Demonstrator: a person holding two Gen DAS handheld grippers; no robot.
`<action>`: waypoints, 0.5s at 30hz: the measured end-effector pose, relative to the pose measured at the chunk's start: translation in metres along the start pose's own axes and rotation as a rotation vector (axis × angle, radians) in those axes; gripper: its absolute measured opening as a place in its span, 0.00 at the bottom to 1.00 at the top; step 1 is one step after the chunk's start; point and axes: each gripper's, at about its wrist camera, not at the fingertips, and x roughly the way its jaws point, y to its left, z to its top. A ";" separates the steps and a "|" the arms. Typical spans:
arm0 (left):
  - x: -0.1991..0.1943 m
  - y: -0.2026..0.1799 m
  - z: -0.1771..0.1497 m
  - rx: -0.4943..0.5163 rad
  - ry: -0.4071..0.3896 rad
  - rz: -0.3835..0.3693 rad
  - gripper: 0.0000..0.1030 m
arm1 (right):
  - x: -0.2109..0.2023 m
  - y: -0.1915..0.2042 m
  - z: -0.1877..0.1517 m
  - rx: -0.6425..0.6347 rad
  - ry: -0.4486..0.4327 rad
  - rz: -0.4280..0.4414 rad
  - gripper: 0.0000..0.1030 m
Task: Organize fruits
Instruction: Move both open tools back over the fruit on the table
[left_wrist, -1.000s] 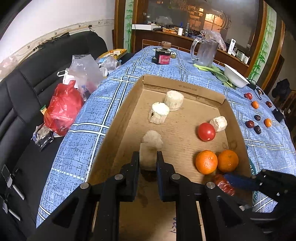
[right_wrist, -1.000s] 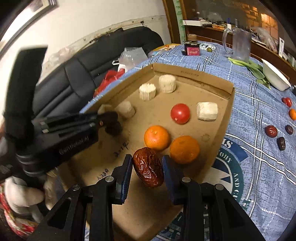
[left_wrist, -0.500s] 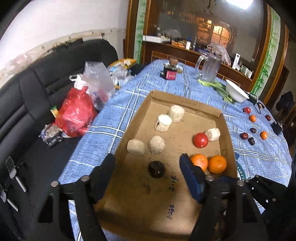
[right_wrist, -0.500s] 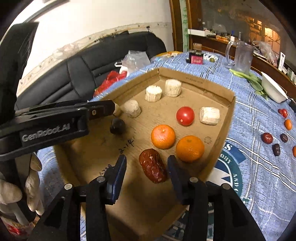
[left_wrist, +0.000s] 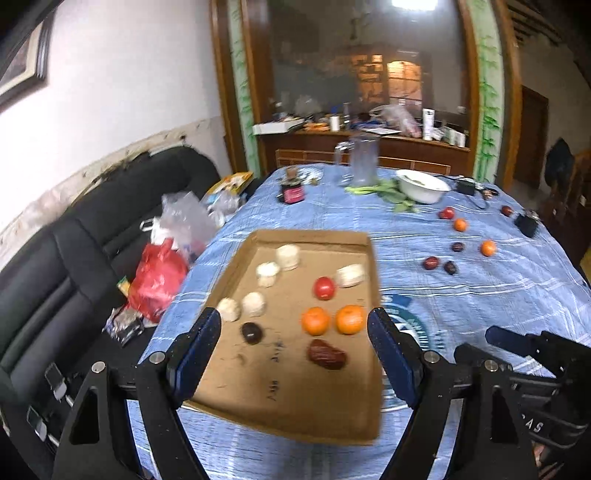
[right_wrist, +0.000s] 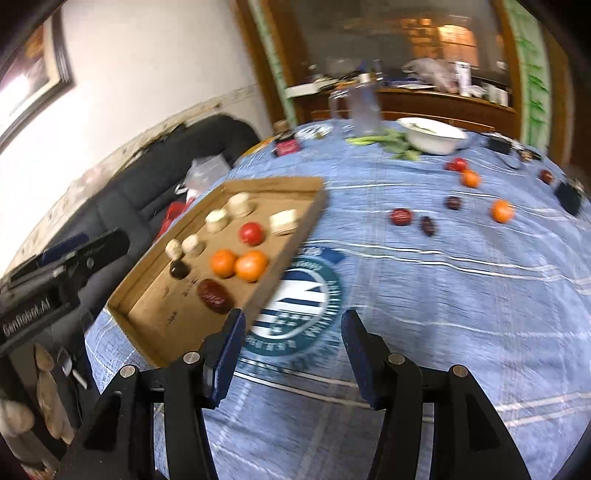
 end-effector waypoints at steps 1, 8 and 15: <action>-0.004 -0.007 0.001 0.010 -0.005 -0.008 0.79 | -0.006 -0.004 -0.001 0.008 -0.009 -0.005 0.59; -0.025 -0.050 0.001 0.084 -0.032 -0.019 0.79 | -0.044 -0.030 -0.011 0.044 -0.068 -0.024 0.62; -0.033 -0.077 -0.002 0.142 -0.038 -0.033 0.79 | -0.057 -0.050 -0.017 0.083 -0.087 -0.023 0.63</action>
